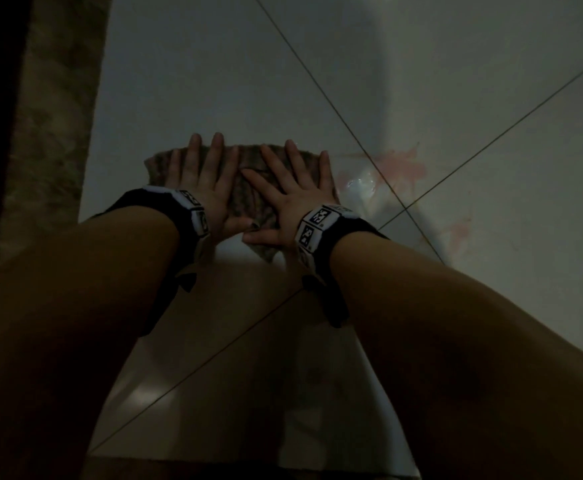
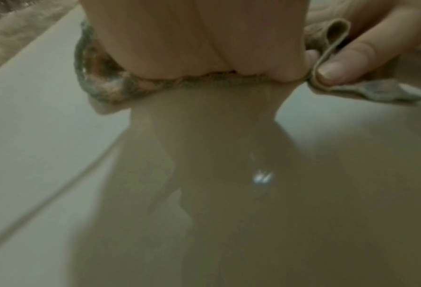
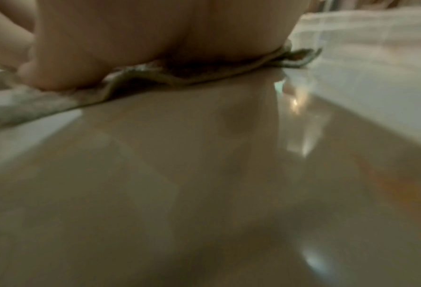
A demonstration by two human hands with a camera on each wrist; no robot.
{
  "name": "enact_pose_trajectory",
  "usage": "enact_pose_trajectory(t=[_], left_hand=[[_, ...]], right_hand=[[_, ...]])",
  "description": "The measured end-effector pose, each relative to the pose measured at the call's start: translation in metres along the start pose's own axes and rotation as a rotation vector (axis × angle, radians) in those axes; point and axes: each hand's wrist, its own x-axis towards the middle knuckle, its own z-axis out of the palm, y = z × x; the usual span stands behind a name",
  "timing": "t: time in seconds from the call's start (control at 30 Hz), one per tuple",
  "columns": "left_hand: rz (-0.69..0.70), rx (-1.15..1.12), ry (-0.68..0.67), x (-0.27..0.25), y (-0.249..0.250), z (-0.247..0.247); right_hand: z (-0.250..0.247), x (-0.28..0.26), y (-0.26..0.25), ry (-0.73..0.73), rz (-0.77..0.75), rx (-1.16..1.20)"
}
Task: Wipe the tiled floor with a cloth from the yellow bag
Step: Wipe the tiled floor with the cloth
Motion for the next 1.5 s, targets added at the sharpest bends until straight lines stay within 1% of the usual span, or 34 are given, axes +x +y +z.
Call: enact_pose_trajectory(t=[0.1, 0.23, 0.37, 0.53, 0.7, 0.87, 0.97, 1.1, 1.27, 1.37, 1.43, 1.47, 1.5], left_hand=[[0.037, 0.027, -0.011, -0.009, 0.006, 0.004], [0.048, 0.077, -0.084, -0.024, 0.013, 0.012], [0.077, 0.079, -0.097, -0.041, 0.018, 0.021], [0.127, 0.086, -0.140, -0.073, 0.023, 0.040], [0.177, 0.069, -0.129, -0.112, 0.034, 0.064], [0.247, 0.166, -0.112, -0.152, 0.045, 0.084], [0.282, 0.170, -0.093, -0.170, 0.048, 0.095], [0.323, 0.131, -0.058, -0.185, 0.048, 0.105], [0.327, 0.140, -0.007, -0.198, 0.037, 0.116], [0.344, 0.097, 0.010, -0.213, 0.022, 0.130], [0.365, 0.110, -0.006, -0.225, 0.014, 0.134], [0.349, 0.115, -0.040, -0.230, 0.008, 0.135], [0.346, 0.100, -0.034, -0.235, 0.004, 0.134]], right_hand=[[0.006, -0.014, -0.004, -0.009, 0.023, -0.001], [0.018, -0.031, -0.012, -0.028, 0.021, 0.009], [0.030, -0.052, -0.022, -0.040, 0.037, 0.031], [0.049, -0.085, -0.039, -0.107, 0.016, 0.015], [0.077, -0.125, -0.057, -0.110, 0.017, 0.007], [0.104, -0.165, -0.079, -0.088, 0.037, 0.034], [0.116, -0.185, -0.096, -0.102, 0.069, 0.049], [0.119, -0.195, -0.112, -0.147, 0.118, 0.004], [0.115, -0.205, -0.123, -0.184, 0.123, 0.008], [0.126, -0.209, -0.141, -0.230, 0.072, -0.048], [0.132, -0.210, -0.153, -0.196, 0.031, -0.074], [0.134, -0.209, -0.159, -0.164, 0.008, -0.083], [0.134, -0.208, -0.163, -0.196, -0.020, -0.093]])
